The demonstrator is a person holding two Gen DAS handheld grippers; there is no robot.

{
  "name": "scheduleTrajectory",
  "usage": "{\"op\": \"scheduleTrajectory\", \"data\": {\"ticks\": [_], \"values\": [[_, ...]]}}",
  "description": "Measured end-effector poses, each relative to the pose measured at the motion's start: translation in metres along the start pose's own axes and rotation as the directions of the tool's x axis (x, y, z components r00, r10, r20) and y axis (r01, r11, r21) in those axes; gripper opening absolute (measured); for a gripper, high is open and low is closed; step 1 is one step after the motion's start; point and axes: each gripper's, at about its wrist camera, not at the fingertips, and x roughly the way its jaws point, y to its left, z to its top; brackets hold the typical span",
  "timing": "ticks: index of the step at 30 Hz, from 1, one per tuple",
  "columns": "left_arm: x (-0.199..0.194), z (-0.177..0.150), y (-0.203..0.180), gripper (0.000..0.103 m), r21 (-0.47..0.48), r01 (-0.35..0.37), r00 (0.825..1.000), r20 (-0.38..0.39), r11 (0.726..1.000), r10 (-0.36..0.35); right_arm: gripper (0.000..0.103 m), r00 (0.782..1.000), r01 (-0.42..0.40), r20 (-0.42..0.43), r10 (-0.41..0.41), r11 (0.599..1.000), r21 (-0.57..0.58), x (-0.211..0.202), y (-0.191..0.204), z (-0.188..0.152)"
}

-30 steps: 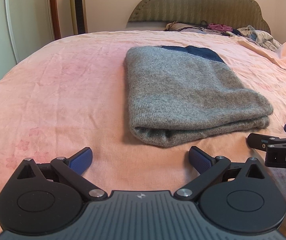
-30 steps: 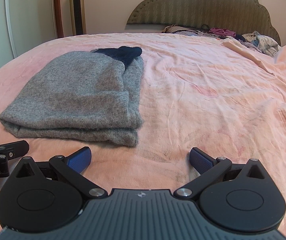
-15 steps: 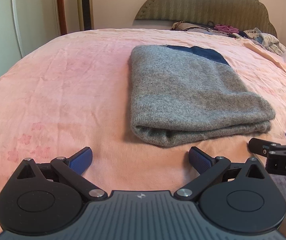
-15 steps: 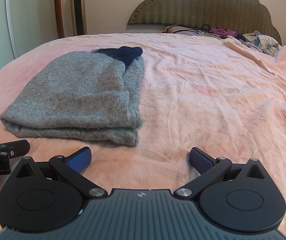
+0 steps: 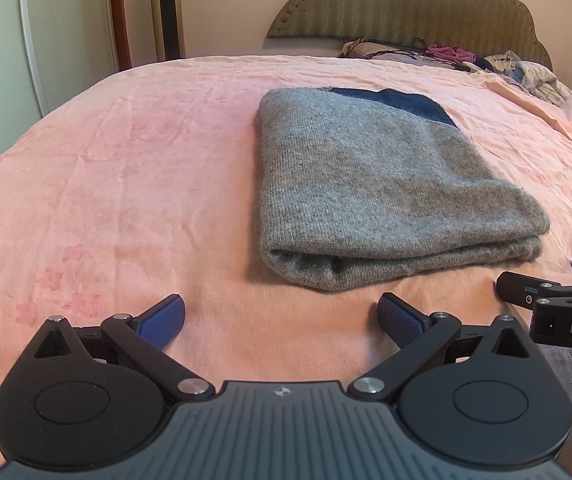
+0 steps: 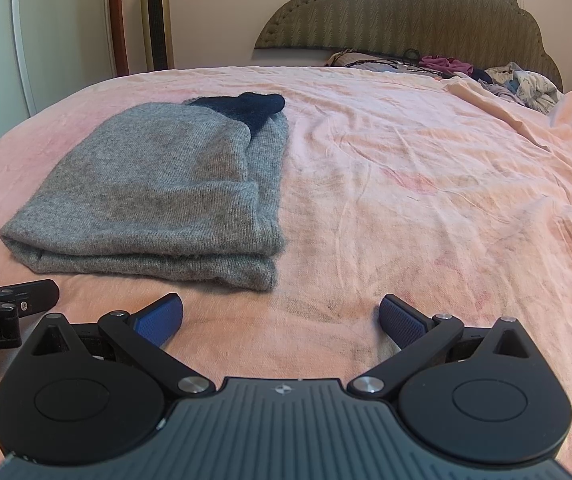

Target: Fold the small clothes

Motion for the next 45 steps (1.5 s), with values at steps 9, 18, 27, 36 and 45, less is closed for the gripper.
{"op": "scheduleTrajectory", "data": {"ticks": [9,18,27,36,45], "values": [[0.0003,0.0012,0.0003,0.103,0.001,-0.002,1.0,-0.005,1.0,0.002,0.103,1.0,0.0,0.0,0.0,1.0,0.0,-0.0003,0.0001,-0.0002],[-0.0003,-0.0026,-0.0006,0.103,-0.003,-0.007,1.0,0.018,1.0,0.007,0.103,1.0,0.0,0.0,0.0,1.0,0.001,-0.0007,0.0003,-0.0003],[-0.0007,-0.0032,-0.0008,0.103,-0.003,-0.008,1.0,0.021,1.0,0.008,0.103,1.0,0.001,0.001,-0.001,1.0,0.001,-0.0007,0.0004,-0.0004],[-0.0006,-0.0033,-0.0009,0.103,-0.003,-0.007,1.0,0.021,1.0,0.007,0.103,1.0,0.001,0.001,-0.001,1.0,0.001,-0.0007,0.0004,-0.0005],[-0.0006,-0.0034,-0.0006,0.103,-0.004,-0.007,1.0,0.02,1.0,0.007,0.103,1.0,0.001,0.001,-0.001,1.0,0.001,-0.0007,0.0004,-0.0006]]}}
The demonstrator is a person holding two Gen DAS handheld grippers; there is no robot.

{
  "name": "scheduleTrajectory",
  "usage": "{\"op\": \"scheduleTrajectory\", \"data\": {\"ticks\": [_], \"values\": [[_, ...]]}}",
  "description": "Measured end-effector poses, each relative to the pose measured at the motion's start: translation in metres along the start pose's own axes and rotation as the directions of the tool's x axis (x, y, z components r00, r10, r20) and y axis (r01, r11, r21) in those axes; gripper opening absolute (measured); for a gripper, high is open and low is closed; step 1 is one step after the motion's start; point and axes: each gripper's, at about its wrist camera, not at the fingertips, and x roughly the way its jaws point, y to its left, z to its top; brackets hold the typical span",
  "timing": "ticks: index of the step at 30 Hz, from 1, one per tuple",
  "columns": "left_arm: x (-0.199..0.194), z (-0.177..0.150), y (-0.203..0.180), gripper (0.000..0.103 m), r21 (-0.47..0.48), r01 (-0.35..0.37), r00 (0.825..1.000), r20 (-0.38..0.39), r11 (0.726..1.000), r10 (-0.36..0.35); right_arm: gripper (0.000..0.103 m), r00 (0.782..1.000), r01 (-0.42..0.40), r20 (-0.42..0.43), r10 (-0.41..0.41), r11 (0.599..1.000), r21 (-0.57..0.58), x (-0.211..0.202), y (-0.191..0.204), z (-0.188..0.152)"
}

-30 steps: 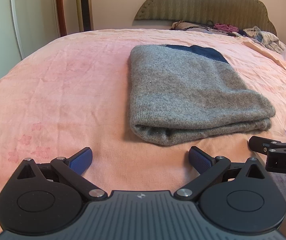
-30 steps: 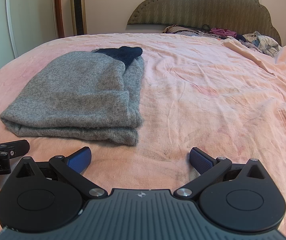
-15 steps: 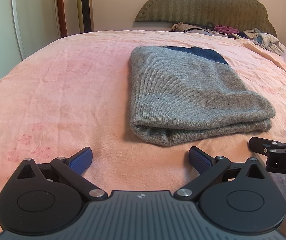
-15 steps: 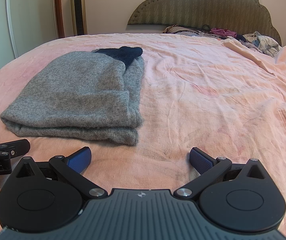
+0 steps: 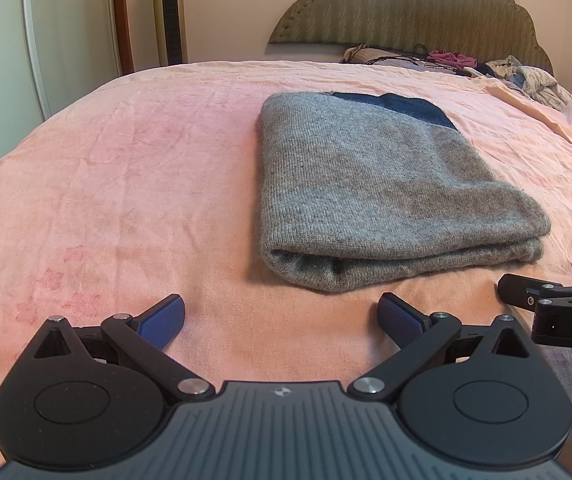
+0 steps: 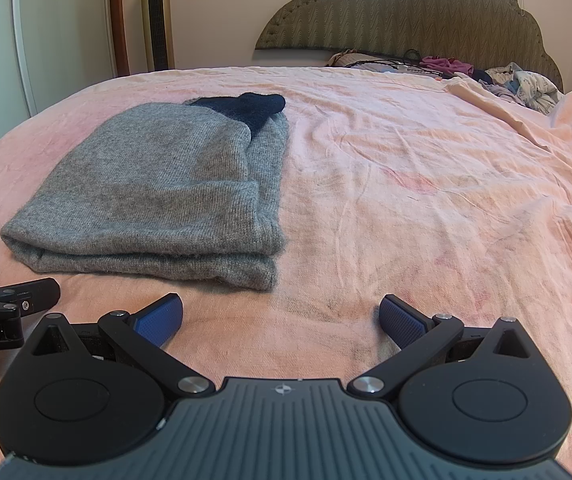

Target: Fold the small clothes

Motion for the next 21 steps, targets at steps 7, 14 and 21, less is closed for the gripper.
{"op": "scheduleTrajectory", "data": {"ticks": [7,14,21], "values": [[-0.0008,0.0026,0.0009,0.103,0.009,0.009,1.0,-0.016,1.0,-0.009,0.103,1.0,0.0,0.0,0.0,1.0,0.0,0.0,0.0,0.0001],[0.0018,0.0084,0.0042,0.103,0.0,0.016,0.999,-0.038,1.0,-0.016,0.103,1.0,0.0,0.0,0.0,1.0,0.0,0.0001,0.0,0.0002],[0.0024,0.0086,0.004,0.103,0.001,0.013,0.999,-0.038,1.0,-0.013,0.103,1.0,0.0,0.0,0.0,1.0,0.001,-0.0003,-0.0002,0.0]]}}
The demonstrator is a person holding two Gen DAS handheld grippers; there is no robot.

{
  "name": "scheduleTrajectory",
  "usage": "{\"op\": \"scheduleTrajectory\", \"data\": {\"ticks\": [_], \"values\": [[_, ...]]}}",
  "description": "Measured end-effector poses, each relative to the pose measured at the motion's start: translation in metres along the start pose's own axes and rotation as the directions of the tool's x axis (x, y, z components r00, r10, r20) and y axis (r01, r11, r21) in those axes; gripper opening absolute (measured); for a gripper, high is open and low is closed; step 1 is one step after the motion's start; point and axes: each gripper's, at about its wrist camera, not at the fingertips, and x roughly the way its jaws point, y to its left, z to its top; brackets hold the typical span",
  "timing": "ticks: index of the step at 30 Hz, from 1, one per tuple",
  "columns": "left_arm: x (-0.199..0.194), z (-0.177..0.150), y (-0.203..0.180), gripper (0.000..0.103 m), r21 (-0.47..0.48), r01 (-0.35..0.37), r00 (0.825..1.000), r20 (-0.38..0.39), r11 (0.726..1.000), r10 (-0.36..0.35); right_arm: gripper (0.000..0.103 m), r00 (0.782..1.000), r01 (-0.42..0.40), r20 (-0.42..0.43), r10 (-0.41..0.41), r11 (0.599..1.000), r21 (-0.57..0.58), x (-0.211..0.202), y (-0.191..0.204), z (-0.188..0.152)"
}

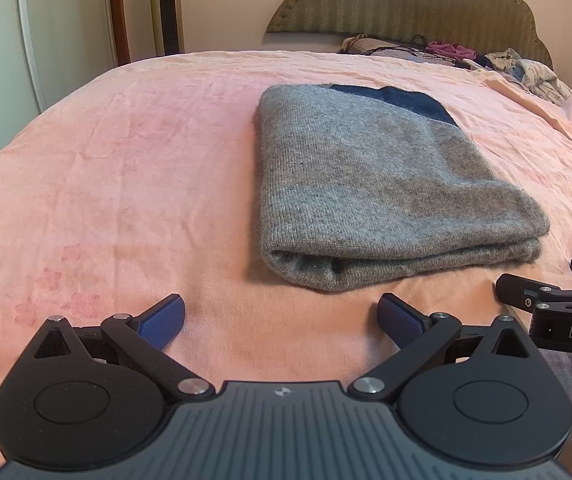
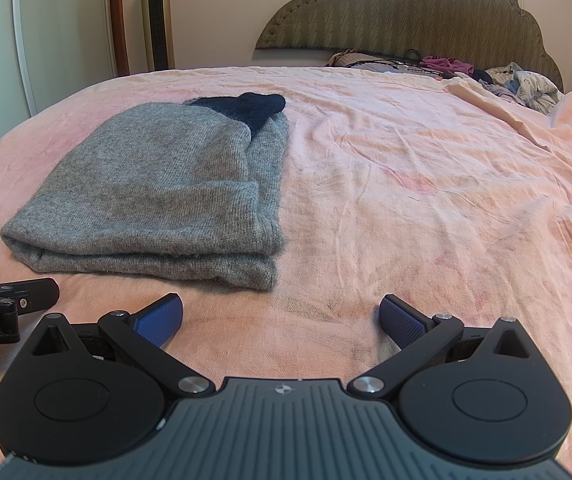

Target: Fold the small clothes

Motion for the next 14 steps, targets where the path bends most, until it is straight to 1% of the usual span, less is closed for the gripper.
{"op": "scheduleTrajectory", "data": {"ticks": [3,7,10,12,14], "values": [[0.0,0.0,0.0,0.103,-0.002,0.002,1.0,0.004,1.0,-0.002,0.103,1.0,0.0,0.0,0.0,1.0,0.0,0.0,0.0,0.0],[-0.003,-0.003,0.006,0.103,-0.024,0.025,0.999,0.02,0.999,-0.025,0.103,1.0,0.0,0.0,0.0,1.0,0.0,0.0,0.0,0.0],[-0.003,-0.004,0.002,0.103,-0.001,0.003,1.0,0.018,1.0,-0.003,0.103,1.0,0.0,0.0,0.0,1.0,0.0,0.0,0.0,0.0],[-0.008,-0.005,0.003,0.103,0.009,0.01,1.0,0.023,1.0,-0.01,0.103,1.0,0.0,0.0,0.0,1.0,0.0,0.0,-0.001,0.0],[-0.011,-0.002,0.008,0.103,0.014,-0.002,1.0,0.012,1.0,0.002,0.103,1.0,-0.014,0.003,0.014,1.0,0.007,-0.002,-0.003,0.0]]}}
